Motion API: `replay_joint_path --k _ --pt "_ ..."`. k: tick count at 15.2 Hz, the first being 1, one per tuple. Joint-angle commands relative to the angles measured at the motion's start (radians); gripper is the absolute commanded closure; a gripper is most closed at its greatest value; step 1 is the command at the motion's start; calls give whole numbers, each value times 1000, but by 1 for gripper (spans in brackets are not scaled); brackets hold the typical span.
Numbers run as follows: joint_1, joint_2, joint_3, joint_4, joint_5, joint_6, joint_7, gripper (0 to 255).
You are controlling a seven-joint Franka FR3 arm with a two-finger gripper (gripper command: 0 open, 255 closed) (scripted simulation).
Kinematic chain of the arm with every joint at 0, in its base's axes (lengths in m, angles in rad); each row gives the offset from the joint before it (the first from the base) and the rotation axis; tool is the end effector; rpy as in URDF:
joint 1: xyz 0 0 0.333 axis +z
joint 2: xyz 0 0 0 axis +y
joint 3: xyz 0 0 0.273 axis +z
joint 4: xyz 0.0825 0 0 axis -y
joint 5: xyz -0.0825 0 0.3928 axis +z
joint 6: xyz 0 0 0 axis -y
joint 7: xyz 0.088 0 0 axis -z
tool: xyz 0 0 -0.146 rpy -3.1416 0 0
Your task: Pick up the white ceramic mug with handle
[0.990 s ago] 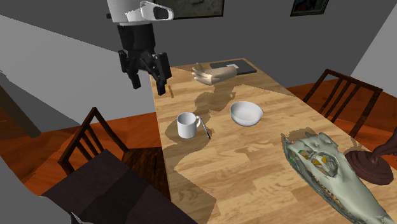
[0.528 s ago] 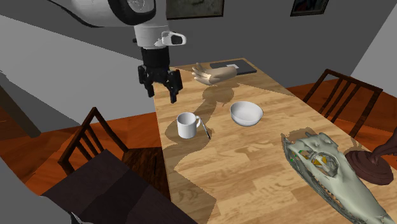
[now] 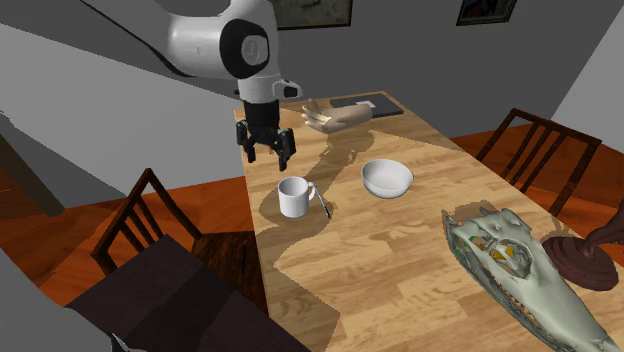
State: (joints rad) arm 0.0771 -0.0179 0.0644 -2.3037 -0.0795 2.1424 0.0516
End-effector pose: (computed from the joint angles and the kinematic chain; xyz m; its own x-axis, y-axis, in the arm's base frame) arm 0.4906 0.0638 0.2553 0.9813 0.1310 -0.1409 0.1417 -0.9875 0.0685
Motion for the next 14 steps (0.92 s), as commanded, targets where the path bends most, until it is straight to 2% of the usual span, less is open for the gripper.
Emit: replay_joint_path --k 1,8,14 --pt "6 87 6 42 -2 39 8 0" --pt "28 365 19 228 -13 108 24 0" --pt "53 603 25 435 -21 120 30 0"
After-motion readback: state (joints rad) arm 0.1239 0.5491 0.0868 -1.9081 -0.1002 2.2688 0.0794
